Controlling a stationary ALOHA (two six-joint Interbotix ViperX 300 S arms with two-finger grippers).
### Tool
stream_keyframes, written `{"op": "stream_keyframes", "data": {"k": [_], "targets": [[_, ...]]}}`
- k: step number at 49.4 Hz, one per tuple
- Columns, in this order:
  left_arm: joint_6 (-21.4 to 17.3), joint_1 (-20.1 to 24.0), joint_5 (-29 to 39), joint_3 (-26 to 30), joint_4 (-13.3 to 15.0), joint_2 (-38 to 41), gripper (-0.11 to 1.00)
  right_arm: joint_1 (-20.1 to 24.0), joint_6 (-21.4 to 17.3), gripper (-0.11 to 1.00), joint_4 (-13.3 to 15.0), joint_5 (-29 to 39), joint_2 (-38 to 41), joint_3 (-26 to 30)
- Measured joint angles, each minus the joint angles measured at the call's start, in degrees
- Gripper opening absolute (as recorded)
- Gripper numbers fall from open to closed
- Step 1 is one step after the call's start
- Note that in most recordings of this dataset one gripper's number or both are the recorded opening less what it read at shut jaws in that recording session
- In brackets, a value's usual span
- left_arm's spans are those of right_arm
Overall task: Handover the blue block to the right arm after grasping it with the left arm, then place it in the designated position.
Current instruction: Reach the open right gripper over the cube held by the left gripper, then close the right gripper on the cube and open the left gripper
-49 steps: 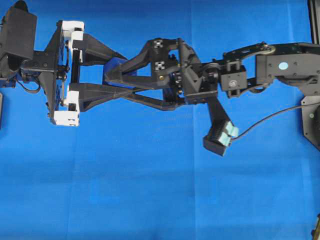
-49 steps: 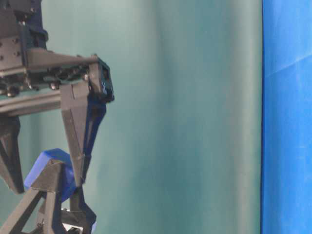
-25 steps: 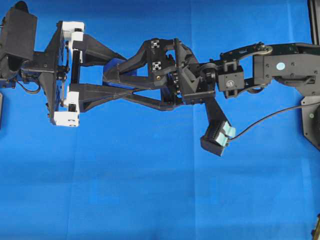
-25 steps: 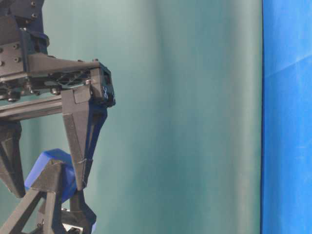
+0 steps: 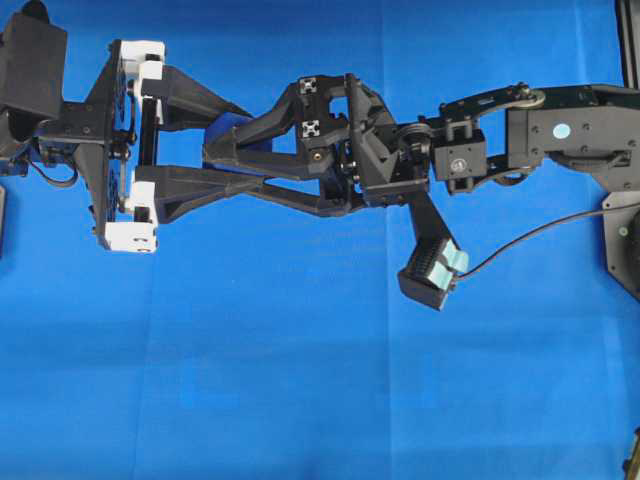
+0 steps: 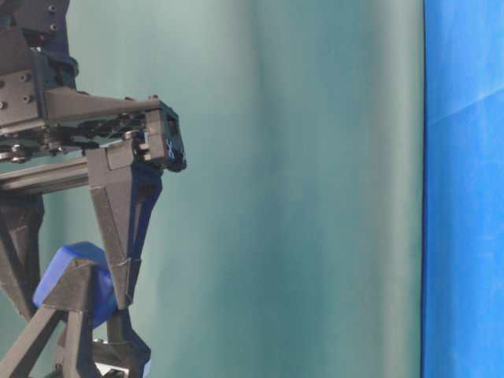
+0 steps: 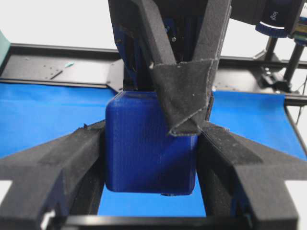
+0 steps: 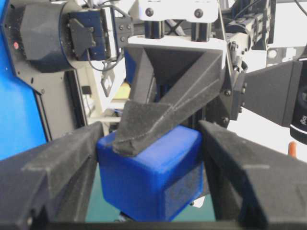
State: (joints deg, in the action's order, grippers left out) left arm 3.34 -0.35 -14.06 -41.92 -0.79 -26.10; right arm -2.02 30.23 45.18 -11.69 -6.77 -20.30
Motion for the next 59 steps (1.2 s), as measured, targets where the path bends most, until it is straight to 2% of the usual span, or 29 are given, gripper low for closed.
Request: {"op": "stream_keyframes", "data": {"k": [26, 28, 33, 37, 59], "targets": [[0.0, -0.88, 0.62, 0.0, 0.18, 0.0, 0.47, 0.09, 0.0, 0.56, -0.18, 0.7, 0.0, 0.0], [0.09, -0.88, 0.7, 0.0, 0.18, 0.0, 0.52, 0.09, 0.0, 0.56, -0.18, 0.88, 0.09, 0.09], [0.26, -1.49, 0.79, 0.0, 0.09, 0.0, 0.79, 0.0, -0.26, 0.56, -0.26, 1.14, 0.0, 0.18], [0.88, -1.76, 0.88, -0.09, 0.09, 0.0, 0.92, 0.0, -0.62, 0.56, -0.26, 1.32, 0.09, 0.26], [1.05, -1.76, 0.79, 0.0, 0.09, 0.0, 0.93, 0.0, -0.88, 0.56, -0.35, 1.41, 0.09, 0.26]]}}
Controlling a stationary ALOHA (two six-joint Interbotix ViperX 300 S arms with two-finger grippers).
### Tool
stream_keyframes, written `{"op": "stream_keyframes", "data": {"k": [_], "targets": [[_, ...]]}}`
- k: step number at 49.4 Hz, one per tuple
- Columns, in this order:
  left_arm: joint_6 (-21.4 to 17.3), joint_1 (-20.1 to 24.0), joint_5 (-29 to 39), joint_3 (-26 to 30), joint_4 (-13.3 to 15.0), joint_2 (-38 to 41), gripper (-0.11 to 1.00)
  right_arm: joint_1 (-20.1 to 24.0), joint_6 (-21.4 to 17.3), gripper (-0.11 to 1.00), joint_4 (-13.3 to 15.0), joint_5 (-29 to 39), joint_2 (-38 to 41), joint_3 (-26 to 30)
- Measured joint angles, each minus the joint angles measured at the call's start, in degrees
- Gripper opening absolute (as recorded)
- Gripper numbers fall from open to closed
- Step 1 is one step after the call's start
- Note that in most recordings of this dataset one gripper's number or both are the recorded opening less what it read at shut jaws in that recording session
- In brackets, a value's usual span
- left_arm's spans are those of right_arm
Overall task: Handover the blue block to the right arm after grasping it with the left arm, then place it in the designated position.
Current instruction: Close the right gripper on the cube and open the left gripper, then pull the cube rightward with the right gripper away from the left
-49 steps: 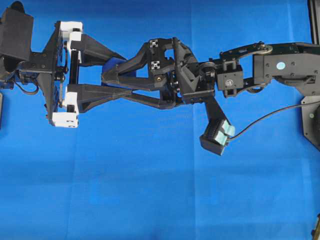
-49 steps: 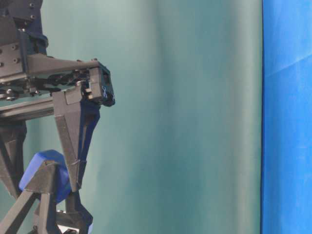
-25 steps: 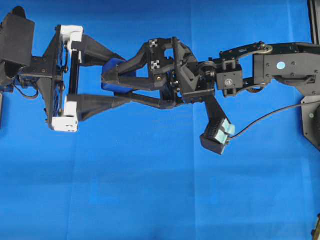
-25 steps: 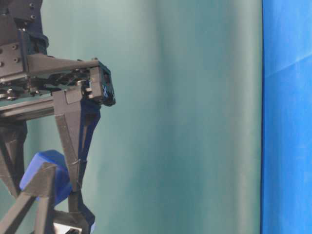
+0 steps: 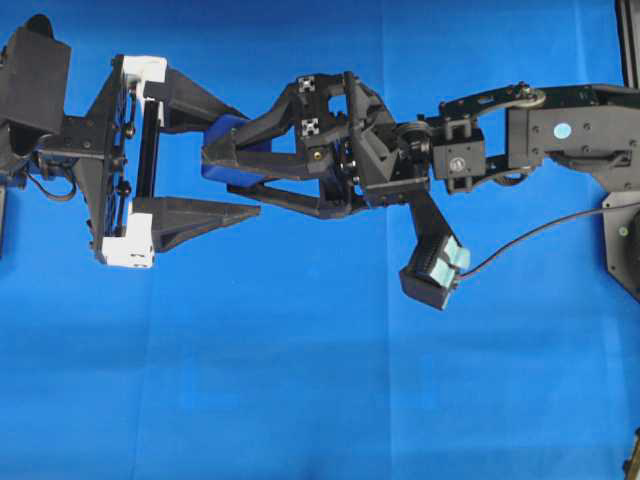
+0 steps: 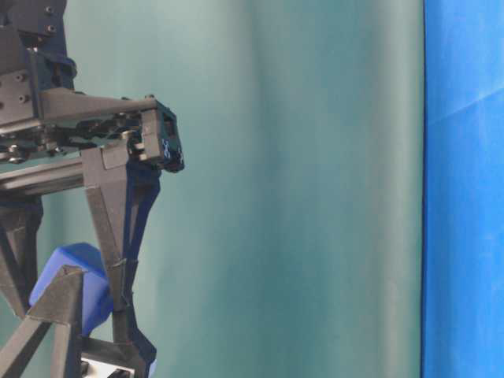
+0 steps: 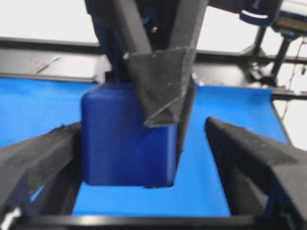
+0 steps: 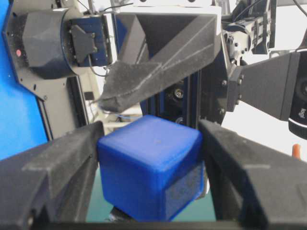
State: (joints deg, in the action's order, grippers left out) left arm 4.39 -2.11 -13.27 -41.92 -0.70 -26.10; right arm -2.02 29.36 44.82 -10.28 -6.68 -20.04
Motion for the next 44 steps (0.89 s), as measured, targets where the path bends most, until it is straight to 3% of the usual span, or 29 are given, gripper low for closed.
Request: {"op": "stream_keyframes", "data": {"k": [15, 44], "targets": [[0.18, -0.09, 0.18, -1.58, 0.09, -2.02, 0.93, 0.18, -0.09, 0.56, 0.09, 0.97, -1.76, -1.67], [1.41, -0.35, 2.64, -6.15, 0.0, -10.02, 0.93, 0.0, -1.67, 0.56, -0.53, 3.25, -13.97, -11.6]]}}
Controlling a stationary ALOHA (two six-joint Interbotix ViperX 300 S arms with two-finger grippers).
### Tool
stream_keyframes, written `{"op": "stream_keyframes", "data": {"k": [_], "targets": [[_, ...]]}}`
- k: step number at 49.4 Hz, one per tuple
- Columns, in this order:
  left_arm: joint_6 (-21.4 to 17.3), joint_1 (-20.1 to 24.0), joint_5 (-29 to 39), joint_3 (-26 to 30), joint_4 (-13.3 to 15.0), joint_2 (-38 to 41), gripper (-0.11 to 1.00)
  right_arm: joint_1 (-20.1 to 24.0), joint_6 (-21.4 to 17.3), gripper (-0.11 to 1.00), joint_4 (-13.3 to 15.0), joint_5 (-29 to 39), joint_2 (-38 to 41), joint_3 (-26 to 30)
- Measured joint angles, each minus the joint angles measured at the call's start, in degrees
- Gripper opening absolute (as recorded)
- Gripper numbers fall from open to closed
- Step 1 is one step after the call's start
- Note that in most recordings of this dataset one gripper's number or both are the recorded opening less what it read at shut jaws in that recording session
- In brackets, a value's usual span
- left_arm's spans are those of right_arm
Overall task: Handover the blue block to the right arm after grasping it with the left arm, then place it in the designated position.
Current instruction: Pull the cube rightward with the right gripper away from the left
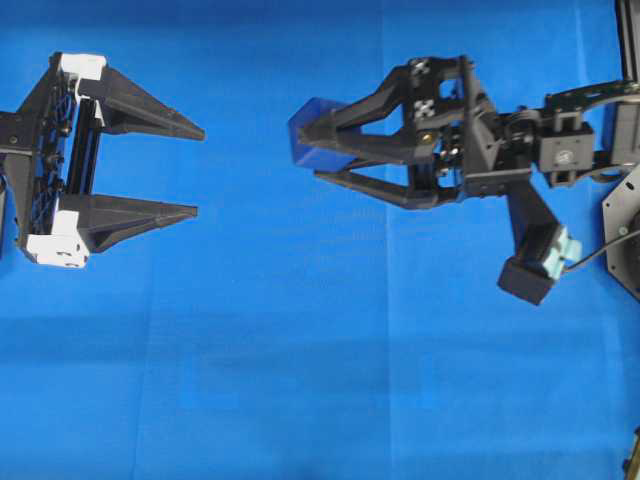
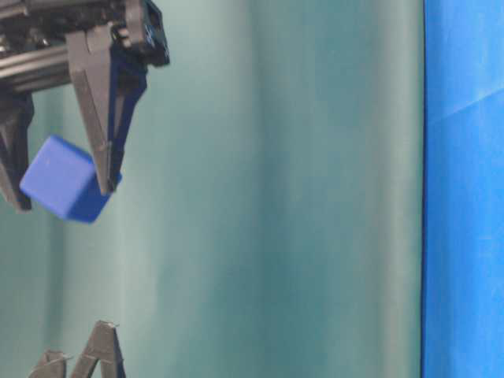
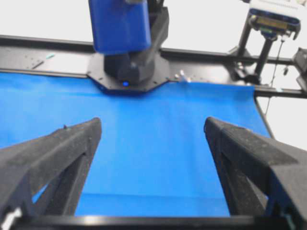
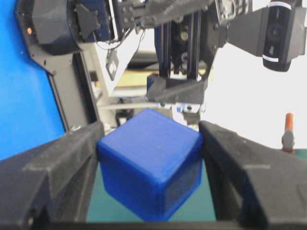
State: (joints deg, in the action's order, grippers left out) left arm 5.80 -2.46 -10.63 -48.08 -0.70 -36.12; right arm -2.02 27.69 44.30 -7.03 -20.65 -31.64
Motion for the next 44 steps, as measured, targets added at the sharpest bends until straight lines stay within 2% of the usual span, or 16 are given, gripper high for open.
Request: {"op": "stream_keyframes", "data": {"k": [19, 25, 34, 44], "targets": [[0.0, 0.0, 0.18, 0.0, 0.0, 0.35, 0.93, 0.35, -1.76, 0.56, -0.09, 1.49, -0.53, -0.35], [0.0, 0.0, 0.18, 0.0, 0.0, 0.35, 0.93, 0.7, -4.31, 0.56, -1.23, 1.41, -0.97, -0.62], [0.0, -0.09, 0.18, 0.0, 0.0, 0.35, 0.93, 1.14, -13.89, 0.56, -5.36, 1.41, -2.29, -0.88], [0.0, -0.09, 0.26, 0.0, 0.0, 0.35, 0.93, 1.85, -28.65, 0.56, -8.0, 1.76, -2.81, -1.05]]}}
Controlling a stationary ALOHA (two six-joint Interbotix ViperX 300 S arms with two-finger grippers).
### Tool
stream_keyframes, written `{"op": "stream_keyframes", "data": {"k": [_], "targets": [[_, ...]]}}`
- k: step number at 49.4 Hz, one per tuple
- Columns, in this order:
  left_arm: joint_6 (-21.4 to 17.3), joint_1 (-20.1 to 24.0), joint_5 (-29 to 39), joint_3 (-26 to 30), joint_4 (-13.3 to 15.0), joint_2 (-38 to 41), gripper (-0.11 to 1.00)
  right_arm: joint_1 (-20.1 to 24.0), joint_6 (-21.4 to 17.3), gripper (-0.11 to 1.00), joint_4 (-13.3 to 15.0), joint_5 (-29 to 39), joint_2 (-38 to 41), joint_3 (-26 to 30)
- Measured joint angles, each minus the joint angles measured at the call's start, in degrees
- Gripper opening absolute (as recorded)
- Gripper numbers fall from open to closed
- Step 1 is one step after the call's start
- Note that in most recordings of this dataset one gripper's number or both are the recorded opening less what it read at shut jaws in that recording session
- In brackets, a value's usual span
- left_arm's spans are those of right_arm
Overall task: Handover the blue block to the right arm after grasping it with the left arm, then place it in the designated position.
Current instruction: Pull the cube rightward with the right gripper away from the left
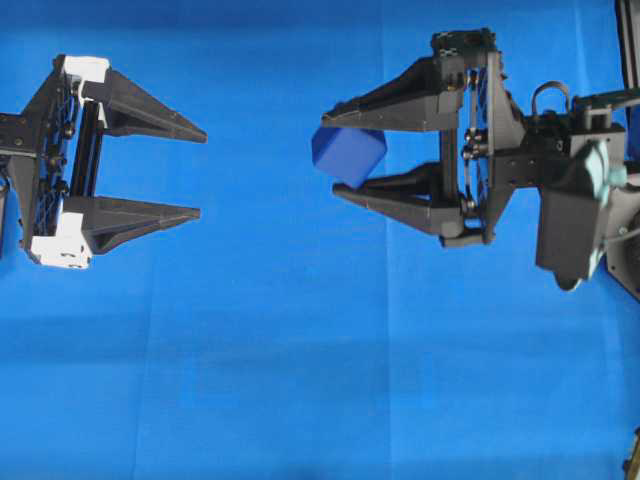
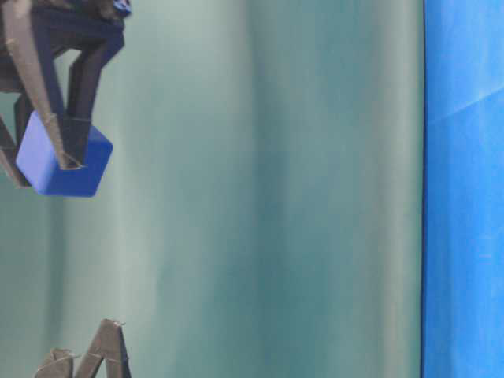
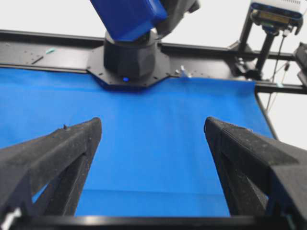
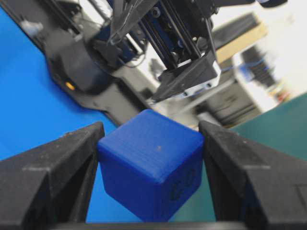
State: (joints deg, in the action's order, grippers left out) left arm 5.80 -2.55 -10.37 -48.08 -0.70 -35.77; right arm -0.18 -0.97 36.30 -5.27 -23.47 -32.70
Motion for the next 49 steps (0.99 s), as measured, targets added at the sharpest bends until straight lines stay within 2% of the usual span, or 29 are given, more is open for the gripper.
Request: {"op": "stream_keyframes", "data": {"k": [14, 19, 22, 27, 49], "targets": [[0.0, 0.0, 0.26, 0.0, 0.0, 0.09, 0.93, 0.97, -23.82, 0.56, -0.18, 3.6, -0.88, -0.18], [0.0, 0.0, 0.26, 0.0, 0.09, 0.09, 0.93, 0.88, -30.76, 0.56, -0.18, 5.01, -1.67, -0.18], [0.0, 0.0, 0.26, 0.0, 0.0, 0.09, 0.93, 0.97, -33.49, 0.56, -0.18, 5.71, -2.29, -0.35], [0.0, 0.0, 0.26, 0.0, 0.0, 0.09, 0.93, 1.05, -35.51, 0.56, -0.18, 6.86, -2.64, -0.53], [0.0, 0.0, 0.26, 0.0, 0.0, 0.09, 0.93, 1.23, -35.6, 0.56, -0.18, 8.17, -2.72, -0.44]]}}
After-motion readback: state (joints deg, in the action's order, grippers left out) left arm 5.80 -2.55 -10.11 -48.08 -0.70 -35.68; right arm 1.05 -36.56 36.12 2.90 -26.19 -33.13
